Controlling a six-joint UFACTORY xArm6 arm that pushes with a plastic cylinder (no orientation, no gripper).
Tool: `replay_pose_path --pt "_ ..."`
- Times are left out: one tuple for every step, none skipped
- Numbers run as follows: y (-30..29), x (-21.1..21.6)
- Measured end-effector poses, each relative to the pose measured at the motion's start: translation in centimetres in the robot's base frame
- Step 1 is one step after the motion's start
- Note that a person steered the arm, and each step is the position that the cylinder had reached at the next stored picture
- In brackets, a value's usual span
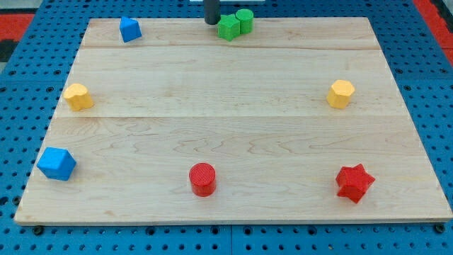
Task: Place the green circle top right to the green star
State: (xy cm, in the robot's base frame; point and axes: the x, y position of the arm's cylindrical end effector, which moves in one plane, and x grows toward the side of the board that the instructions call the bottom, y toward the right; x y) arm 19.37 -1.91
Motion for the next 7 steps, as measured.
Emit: replay_pose_path --pt "1.6 -0.1" --pt "2.8 -0.1" --pt "4.2 -0.1" --pt "10.1 0.1" --pt "10.8 3.1" --pt "12.2 4.0" --pt "20.8 2.1"
